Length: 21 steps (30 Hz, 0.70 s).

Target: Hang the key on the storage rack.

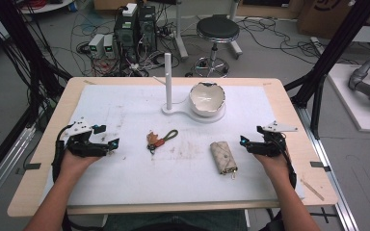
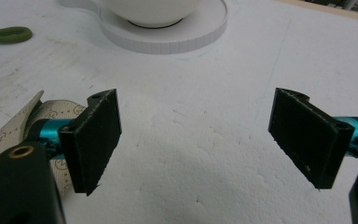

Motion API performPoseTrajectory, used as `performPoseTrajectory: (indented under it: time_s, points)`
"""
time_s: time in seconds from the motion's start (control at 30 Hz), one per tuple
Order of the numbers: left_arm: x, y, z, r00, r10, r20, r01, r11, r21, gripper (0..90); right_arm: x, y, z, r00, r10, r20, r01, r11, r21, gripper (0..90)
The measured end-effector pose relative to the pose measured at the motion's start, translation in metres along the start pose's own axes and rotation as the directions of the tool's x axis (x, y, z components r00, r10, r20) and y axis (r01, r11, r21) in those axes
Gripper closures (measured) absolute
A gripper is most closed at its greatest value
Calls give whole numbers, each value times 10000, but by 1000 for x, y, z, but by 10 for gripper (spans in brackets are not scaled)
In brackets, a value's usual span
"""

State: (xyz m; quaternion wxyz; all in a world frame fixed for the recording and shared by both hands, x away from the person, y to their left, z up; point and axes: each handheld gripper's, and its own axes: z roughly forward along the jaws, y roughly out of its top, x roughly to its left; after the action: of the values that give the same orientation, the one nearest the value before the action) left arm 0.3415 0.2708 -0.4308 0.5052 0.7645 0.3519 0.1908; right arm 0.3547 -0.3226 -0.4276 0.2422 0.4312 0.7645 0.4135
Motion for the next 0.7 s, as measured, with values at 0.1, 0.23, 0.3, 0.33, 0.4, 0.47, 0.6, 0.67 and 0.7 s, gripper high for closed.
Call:
performPoseTrajectory:
  time_s: [0.1, 0.23, 0.3, 0.33, 0.4, 0.47, 0.6, 0.67, 0.7]
  points:
    - [-1, 0, 1, 10000, 34, 16, -34, 10000, 26, 181, 0, 0, -1, 10000, 58, -14, -58, 9999, -92, 173]
    - [-2, 1, 2, 10000, 61, 34, -62, 10000, 58, 181, -1, -1, -2, 10000, 35, -54, -35, 10000, -27, 173]
    - [-2, 0, 4, 10000, 62, 51, -63, 9999, 144, 181, -1, -1, -3, 10000, -59, 24, 59, 9999, -100, 173]
    - [-2, 0, 4, 9999, 90, 80, -91, 9998, 197, 181, -1, -1, -4, 10000, -32, 60, 33, 10000, -94, 173]
    - [-2, 0, 4, 9999, 103, 105, -105, 9998, 156, 181, -2, -2, -5, 10000, 8, 95, -7, 10000, -72, 173]
    - [-2, 0, 4, 9998, 118, 138, -120, 9998, 145, 181, -2, -2, -4, 10000, 5, 98, -5, 10000, -39, 173]
    - [-2, 0, 4, 9999, 92, 122, -93, 9999, 127, 181, -3, -2, -4, 9999, 1, 122, 0, 10000, -25, 173]
    - [-3, 0, 4, 9998, 134, 142, -136, 9998, 173, 181, -3, -2, -3, 9999, 62, 103, -62, 10000, 8, 173]
    - [-3, 1, 4, 9998, 159, 155, -162, 9997, 178, 181, -3, -2, -3, 9999, 46, 113, -46, 10000, 33, 173]
